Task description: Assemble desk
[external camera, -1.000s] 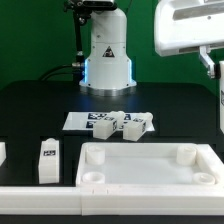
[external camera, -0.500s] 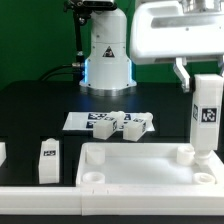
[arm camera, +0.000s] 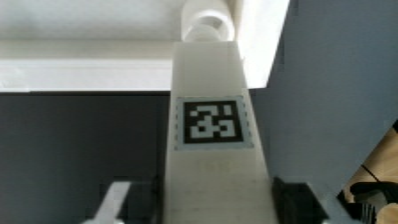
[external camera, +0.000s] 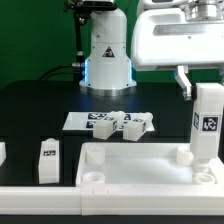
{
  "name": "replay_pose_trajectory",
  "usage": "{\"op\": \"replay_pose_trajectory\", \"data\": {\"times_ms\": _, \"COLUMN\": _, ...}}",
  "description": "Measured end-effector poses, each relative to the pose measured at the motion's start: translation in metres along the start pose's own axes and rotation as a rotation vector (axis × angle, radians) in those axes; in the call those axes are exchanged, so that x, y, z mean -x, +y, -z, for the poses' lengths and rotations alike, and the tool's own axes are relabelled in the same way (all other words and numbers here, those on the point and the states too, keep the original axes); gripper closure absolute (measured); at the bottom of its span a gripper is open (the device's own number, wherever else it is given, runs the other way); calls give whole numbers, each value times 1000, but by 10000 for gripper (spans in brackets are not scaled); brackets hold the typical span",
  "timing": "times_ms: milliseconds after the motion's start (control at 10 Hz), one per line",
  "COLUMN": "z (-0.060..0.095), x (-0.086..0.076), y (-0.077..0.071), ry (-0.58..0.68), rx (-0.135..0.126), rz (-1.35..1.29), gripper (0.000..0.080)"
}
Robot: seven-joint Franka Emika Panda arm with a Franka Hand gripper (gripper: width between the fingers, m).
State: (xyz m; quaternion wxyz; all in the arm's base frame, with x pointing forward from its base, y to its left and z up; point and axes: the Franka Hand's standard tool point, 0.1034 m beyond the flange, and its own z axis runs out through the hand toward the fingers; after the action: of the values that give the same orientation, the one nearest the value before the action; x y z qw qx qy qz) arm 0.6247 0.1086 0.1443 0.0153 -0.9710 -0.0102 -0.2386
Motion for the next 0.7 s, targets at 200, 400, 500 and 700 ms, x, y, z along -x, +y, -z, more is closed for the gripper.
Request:
{"op": "replay_pose_trajectory", "data": {"times_ms": 200, "z": -8, "x": 6, "y": -1, "ry": -13, "rx": 3, "rz": 6, "gripper": 515}}
{"op": "replay_pose_trajectory", "data": {"times_ms": 400, "z": -12, "x": 10, "y": -7, "ry": -16, "rx": 0, "rz": 15, "gripper": 515}}
{"op": "replay_pose_trajectory", "data": {"times_ms": 500, "z": -13, "x": 11, "y": -7, "ry": -18, "rx": 1, "rz": 15, "gripper": 515}}
{"op": "replay_pose_trajectory", "data": {"times_ms": 700, "z": -15, "x": 10, "y": -7, "ry": -17, "rx": 2, "rz": 15, "gripper": 515}}
